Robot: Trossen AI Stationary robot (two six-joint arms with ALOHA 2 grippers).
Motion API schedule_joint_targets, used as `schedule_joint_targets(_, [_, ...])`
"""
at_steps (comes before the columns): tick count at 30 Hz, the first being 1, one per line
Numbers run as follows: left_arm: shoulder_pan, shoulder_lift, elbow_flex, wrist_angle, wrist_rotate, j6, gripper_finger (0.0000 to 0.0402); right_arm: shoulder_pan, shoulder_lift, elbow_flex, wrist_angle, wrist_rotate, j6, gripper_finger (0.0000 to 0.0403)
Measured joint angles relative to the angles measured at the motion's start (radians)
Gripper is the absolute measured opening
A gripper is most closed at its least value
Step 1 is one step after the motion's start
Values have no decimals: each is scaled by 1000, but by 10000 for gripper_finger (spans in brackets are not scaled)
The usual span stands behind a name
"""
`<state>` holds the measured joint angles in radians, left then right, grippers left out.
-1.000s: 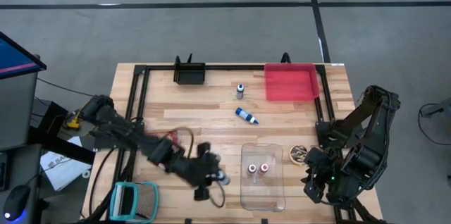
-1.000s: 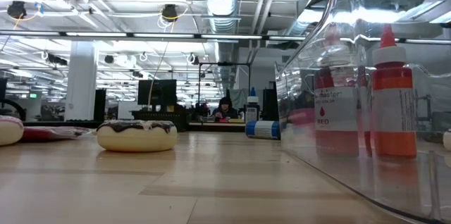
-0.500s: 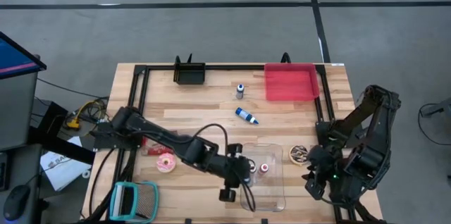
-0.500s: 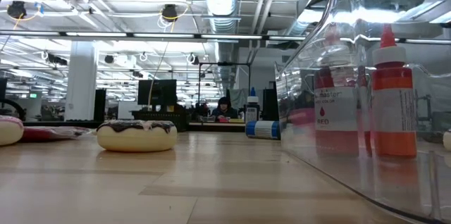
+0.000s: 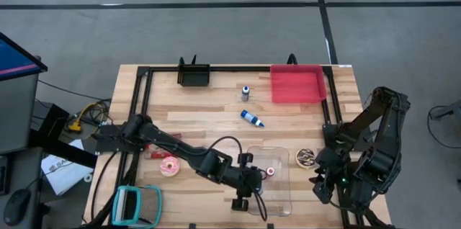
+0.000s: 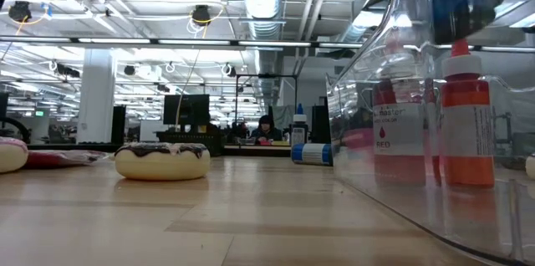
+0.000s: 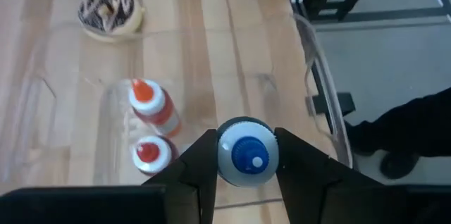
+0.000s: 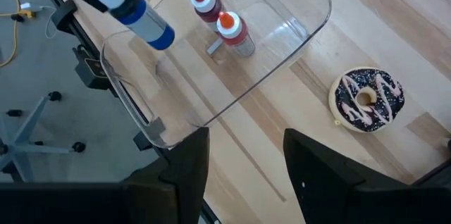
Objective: Pick & Place Food Item
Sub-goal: Put the bottom blue food coloring bottle into the transparent bin
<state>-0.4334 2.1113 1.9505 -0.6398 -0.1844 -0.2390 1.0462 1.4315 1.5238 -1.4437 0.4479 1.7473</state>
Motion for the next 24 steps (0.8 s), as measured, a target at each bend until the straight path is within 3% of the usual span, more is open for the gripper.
schedule_joint_targets(6, [9,-1,1,-12,0,24,107,0,0,0,0,15,0,175])
schedule_joint_targets(12, [6,74,0,6,47,30,107,0,0,0,0,25,7,175])
schedule_joint_targets(24, [10,96,2,14,28,75,107,6,0,0,3,26,12,175])
